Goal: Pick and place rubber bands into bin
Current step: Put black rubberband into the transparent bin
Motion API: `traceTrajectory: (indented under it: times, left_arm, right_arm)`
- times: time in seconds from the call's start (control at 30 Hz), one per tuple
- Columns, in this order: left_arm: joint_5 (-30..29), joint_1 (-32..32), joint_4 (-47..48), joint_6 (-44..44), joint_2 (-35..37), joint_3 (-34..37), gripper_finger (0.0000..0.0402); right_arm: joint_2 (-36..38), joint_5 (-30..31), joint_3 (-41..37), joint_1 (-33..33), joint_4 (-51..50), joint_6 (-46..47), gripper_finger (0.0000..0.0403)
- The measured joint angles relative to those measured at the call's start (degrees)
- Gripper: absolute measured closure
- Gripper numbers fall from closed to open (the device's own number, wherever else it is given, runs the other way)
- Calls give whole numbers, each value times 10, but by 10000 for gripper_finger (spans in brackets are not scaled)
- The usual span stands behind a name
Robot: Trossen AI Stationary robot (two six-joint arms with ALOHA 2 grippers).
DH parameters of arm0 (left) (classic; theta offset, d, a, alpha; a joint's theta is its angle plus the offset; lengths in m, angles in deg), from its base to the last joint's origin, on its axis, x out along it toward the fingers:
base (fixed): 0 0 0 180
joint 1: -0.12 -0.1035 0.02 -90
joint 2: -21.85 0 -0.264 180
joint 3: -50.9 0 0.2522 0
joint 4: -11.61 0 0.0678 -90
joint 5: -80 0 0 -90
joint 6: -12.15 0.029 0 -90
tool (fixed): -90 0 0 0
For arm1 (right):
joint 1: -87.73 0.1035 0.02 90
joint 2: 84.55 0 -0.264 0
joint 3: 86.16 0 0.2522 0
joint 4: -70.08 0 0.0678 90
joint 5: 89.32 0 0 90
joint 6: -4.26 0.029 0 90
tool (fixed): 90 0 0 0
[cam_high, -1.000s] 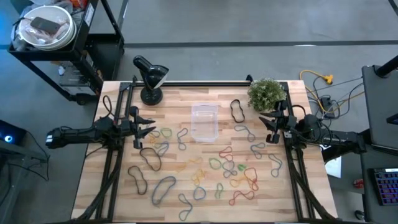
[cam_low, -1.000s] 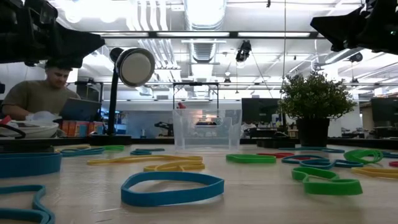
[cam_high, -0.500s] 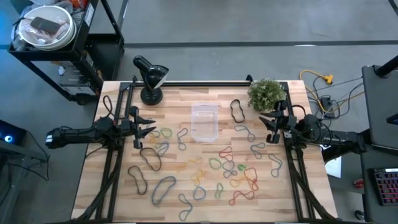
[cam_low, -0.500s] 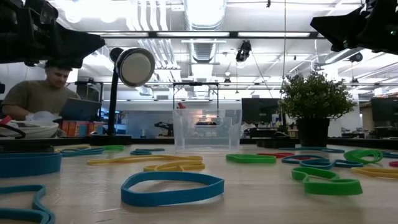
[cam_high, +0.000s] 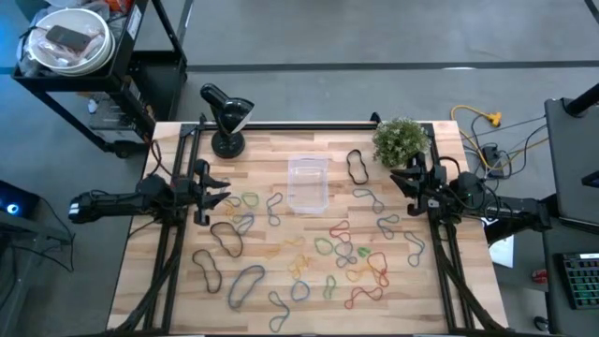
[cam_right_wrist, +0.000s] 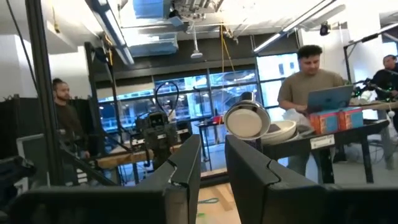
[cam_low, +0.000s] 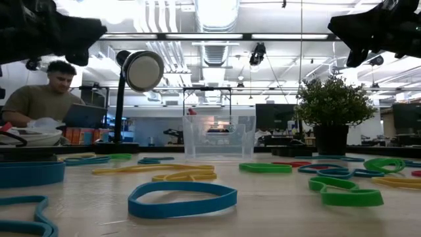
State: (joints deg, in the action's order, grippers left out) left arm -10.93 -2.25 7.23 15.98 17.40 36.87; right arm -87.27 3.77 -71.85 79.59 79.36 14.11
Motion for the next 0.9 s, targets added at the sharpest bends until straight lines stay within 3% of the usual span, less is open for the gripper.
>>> traceTrajectory:
  times: [0.2,0.53,0.8,0.9]
  left_arm:
    - [-44,0,-14,-21,3,0,301]
    - [-6,0,-39,-31,-1,0,301]
    - [-5,0,-46,-63,-7,0,301]
    - [2,0,-75,-48,-8,0,301]
  right_arm:
    - [0,-1,0,0,8,27,335]
    - [-1,-156,0,0,147,-95,335]
    - [-1,-168,8,0,163,-93,335]
    - [-4,-202,40,0,155,-102,335]
